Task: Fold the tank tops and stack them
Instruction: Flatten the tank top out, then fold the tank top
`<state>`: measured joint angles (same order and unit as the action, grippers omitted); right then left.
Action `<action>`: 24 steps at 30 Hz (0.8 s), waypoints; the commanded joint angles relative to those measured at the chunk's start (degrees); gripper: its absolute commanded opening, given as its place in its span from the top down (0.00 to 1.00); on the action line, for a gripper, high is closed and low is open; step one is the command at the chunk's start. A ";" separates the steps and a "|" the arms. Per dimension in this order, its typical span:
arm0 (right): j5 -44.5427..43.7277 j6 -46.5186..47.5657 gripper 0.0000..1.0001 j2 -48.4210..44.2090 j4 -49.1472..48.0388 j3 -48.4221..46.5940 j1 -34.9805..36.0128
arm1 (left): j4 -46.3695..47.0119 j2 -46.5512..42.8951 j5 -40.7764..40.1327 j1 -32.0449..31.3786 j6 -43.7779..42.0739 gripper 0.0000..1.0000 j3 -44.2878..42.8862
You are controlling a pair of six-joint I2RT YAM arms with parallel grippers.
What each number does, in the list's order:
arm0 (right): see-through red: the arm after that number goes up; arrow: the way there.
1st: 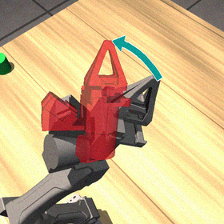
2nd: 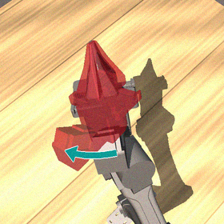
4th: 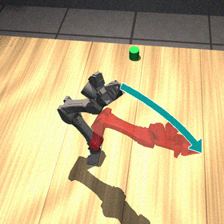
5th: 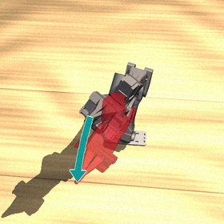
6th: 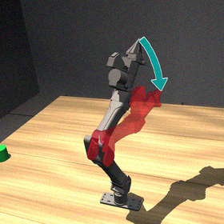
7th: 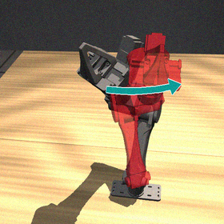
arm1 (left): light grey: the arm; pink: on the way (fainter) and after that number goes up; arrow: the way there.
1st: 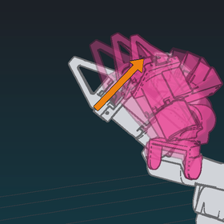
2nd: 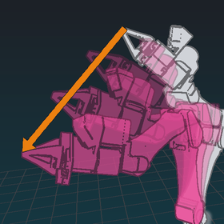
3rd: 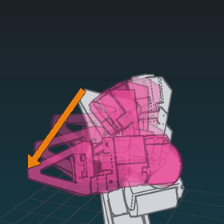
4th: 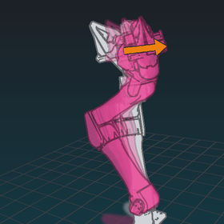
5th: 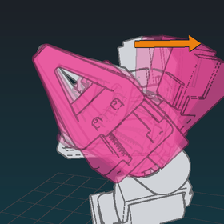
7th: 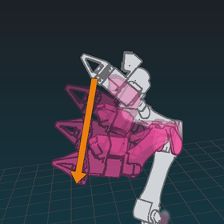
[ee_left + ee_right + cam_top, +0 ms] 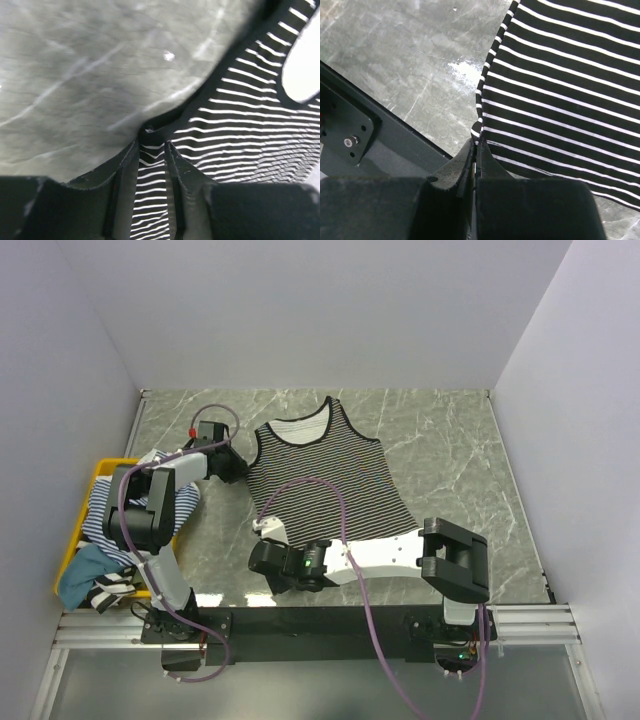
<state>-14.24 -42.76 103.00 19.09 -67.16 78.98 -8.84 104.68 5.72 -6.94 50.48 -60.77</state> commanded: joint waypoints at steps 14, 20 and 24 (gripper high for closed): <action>0.00 -1.27 1.00 -4.12 -0.37 -0.43 0.30 | -1.53 -1.33 -5.10 -0.97 -1.08 0.62 -0.84; 1.49 -0.75 1.00 -5.18 -1.60 0.27 0.38 | -1.79 1.40 -7.19 -0.97 -1.35 0.87 -1.80; 3.78 -0.31 1.00 -5.53 -2.57 0.01 0.65 | -2.23 -1.31 -10.19 -0.97 -1.09 0.99 -0.76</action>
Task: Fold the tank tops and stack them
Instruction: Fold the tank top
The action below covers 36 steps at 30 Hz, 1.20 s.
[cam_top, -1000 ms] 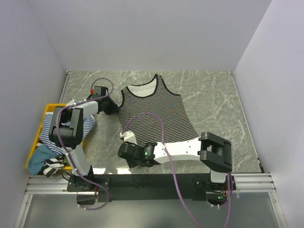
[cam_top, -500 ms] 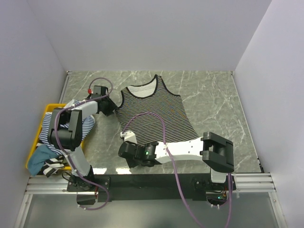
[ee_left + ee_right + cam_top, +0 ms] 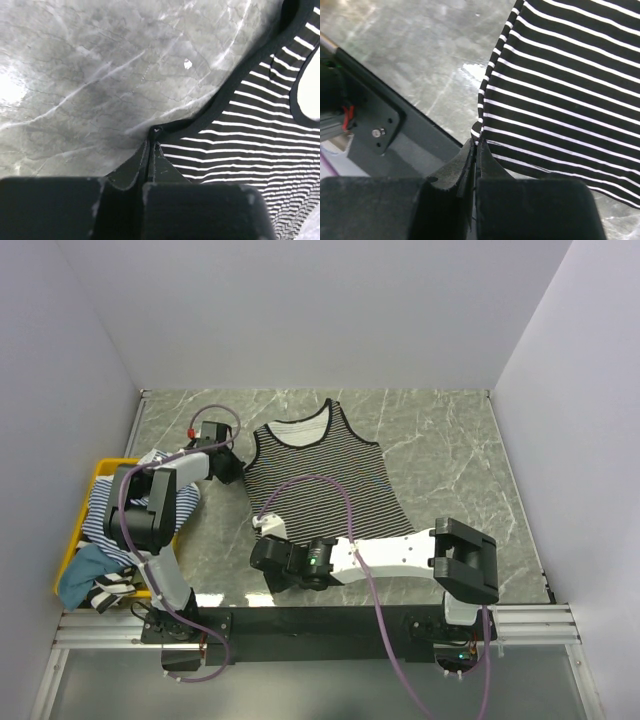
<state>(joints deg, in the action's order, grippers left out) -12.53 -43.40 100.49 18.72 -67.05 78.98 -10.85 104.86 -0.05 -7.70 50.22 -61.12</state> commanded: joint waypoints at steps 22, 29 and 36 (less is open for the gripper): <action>7.44 -1.34 1.00 -6.52 -8.60 4.88 -1.19 | -6.02 -6.52 -11.63 -7.05 0.06 0.99 -9.71; 7.61 -3.44 1.00 -16.80 -11.95 13.60 -4.62 | -7.43 -1.25 -11.20 -10.48 1.38 0.99 -17.61; 8.32 -5.82 1.00 -21.21 -15.38 20.54 -7.70 | -8.92 3.33 -11.72 -14.00 2.08 0.99 -23.07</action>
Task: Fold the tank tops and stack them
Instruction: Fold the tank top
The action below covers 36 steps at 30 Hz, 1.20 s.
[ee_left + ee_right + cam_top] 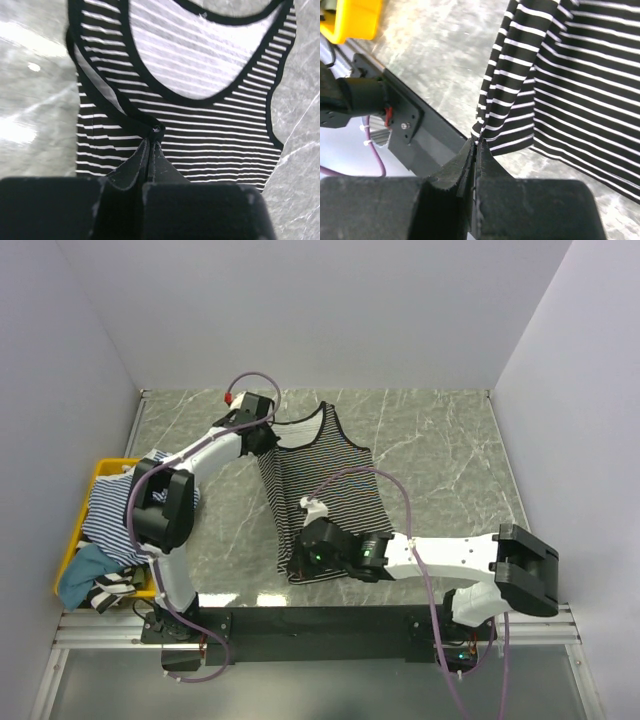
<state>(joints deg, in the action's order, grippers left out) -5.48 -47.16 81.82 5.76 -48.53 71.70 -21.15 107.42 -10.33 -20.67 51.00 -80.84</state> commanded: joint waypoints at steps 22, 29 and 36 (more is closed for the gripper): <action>-4.01 -8.92 1.00 -12.21 -4.18 19.88 -8.77 | 0.23 14.92 0.83 -7.63 1.73 0.99 -14.78; -5.33 -10.94 1.00 -12.74 -4.53 22.96 -10.00 | 1.02 17.21 1.89 -8.51 1.29 0.99 -16.10; -6.57 -12.17 1.00 -13.00 -4.09 24.19 -10.27 | 1.72 18.53 2.94 -8.95 1.03 0.97 -16.19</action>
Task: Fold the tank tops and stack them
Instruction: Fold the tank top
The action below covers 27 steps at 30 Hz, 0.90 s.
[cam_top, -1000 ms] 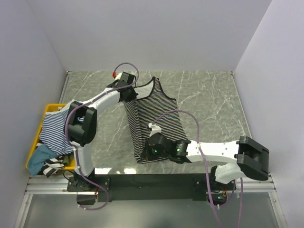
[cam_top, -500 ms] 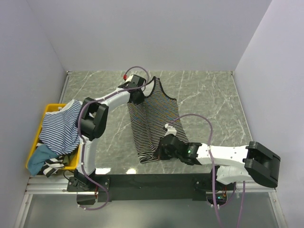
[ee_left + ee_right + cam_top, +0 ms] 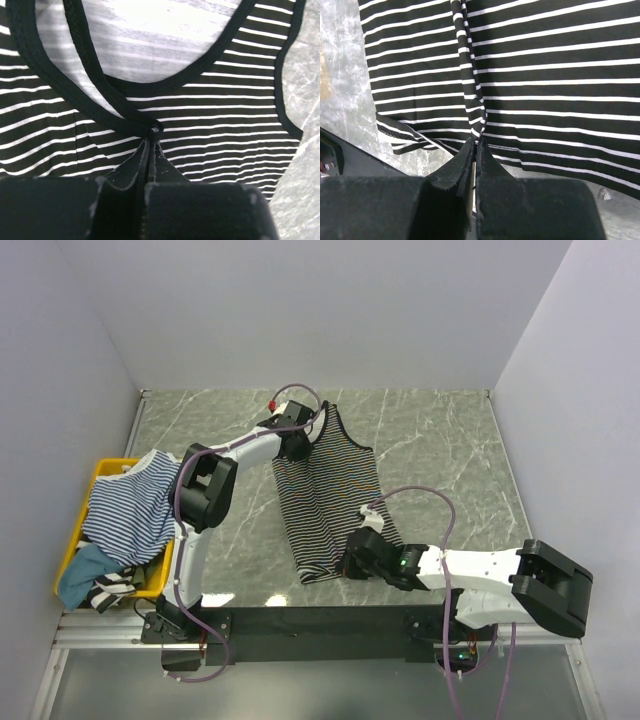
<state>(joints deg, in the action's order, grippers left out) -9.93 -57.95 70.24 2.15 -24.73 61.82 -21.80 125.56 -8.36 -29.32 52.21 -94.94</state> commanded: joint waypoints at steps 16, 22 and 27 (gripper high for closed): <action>-7.38 0.90 0.53 -9.93 9.79 -4.71 -0.04 | 3.52 -6.11 4.23 0.40 -4.66 0.43 -2.18; -8.62 8.98 0.53 -10.31 11.74 -11.30 3.04 | 2.29 -13.74 2.48 3.56 -2.11 0.48 3.25; -2.47 22.14 0.54 2.14 10.06 -21.13 4.01 | 3.69 -16.31 2.38 7.16 0.00 0.60 10.37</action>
<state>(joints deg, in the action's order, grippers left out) -14.81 -46.28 65.93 13.06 -40.23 65.14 -18.83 111.04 -5.52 -24.21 50.72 -88.18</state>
